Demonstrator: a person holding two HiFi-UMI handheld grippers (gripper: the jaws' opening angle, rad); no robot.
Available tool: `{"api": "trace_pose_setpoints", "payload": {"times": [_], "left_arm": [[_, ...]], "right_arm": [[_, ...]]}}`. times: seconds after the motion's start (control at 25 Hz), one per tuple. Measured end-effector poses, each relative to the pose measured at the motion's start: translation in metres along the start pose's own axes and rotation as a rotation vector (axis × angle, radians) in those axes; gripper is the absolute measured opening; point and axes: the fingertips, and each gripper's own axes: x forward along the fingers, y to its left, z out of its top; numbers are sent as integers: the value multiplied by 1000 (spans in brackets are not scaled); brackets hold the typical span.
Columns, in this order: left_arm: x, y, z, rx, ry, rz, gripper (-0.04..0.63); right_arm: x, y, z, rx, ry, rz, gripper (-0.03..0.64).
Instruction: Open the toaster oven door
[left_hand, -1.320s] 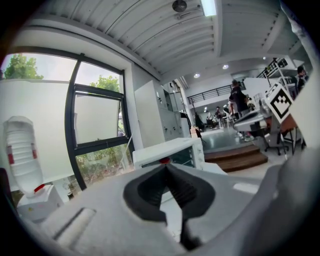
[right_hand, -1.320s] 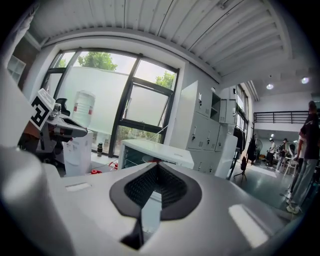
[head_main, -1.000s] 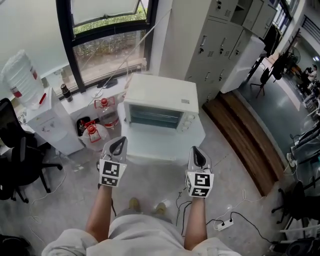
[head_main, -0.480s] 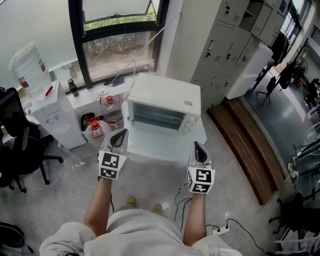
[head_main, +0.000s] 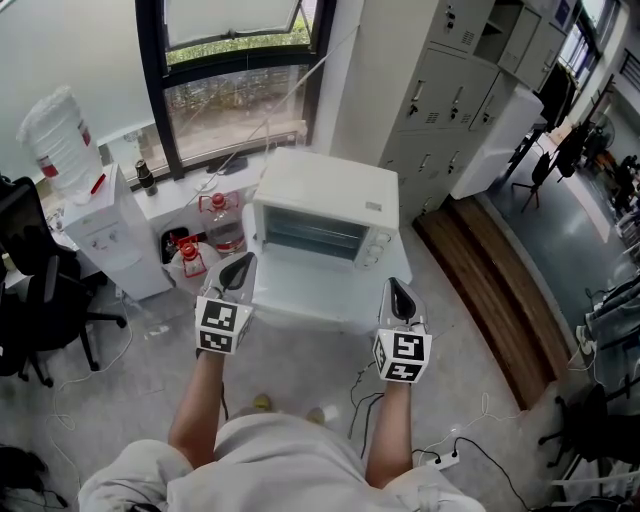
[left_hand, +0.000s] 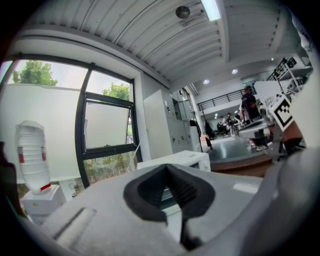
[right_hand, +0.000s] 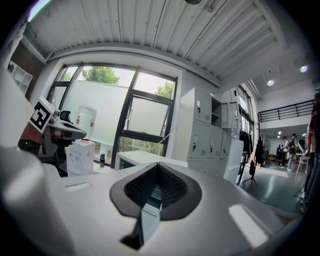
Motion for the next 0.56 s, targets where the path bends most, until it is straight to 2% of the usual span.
{"api": "trace_pose_setpoints", "payload": {"times": [0.56], "left_arm": [[-7,10,6,-33,-28,11,-2]], "right_arm": [[-3,5,8,3,-21,-3,2]]}}
